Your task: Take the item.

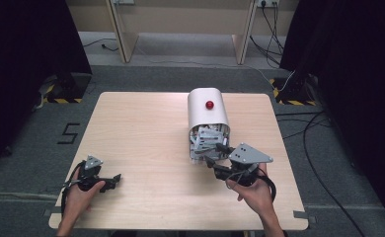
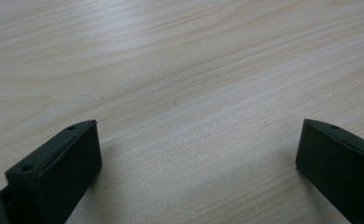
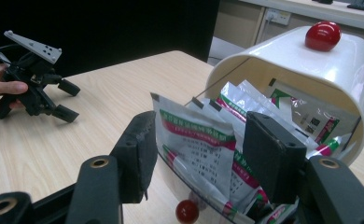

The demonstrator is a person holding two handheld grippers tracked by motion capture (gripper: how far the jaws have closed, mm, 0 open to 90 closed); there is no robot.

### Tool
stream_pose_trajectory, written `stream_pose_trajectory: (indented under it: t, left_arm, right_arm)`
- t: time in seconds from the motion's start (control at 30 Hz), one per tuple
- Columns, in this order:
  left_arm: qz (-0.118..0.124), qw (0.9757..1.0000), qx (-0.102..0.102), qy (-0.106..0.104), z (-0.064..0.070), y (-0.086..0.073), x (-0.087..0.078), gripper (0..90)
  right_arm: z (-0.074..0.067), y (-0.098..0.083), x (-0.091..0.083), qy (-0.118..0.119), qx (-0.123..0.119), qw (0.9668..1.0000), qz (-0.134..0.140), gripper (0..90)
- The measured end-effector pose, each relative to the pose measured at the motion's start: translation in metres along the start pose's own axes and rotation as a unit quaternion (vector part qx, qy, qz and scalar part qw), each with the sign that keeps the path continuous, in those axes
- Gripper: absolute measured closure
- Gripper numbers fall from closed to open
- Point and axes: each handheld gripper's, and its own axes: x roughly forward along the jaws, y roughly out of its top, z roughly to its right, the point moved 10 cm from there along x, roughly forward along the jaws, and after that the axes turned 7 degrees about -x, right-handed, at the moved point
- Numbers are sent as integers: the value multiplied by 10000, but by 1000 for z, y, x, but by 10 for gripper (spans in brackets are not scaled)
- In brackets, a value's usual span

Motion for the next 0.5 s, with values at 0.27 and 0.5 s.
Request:
stream_pose_trajectory:
  t: [0.27,0.5]
  left_arm:
    - [0,10000,0,0,0,0,0,0]
    - [-1,10000,1,1,0,0,0,0]
  right_arm:
    - [-2,2,10,59,-99,9999,-8,461]
    - [-6,-3,13,130,-203,9996,-111,512]
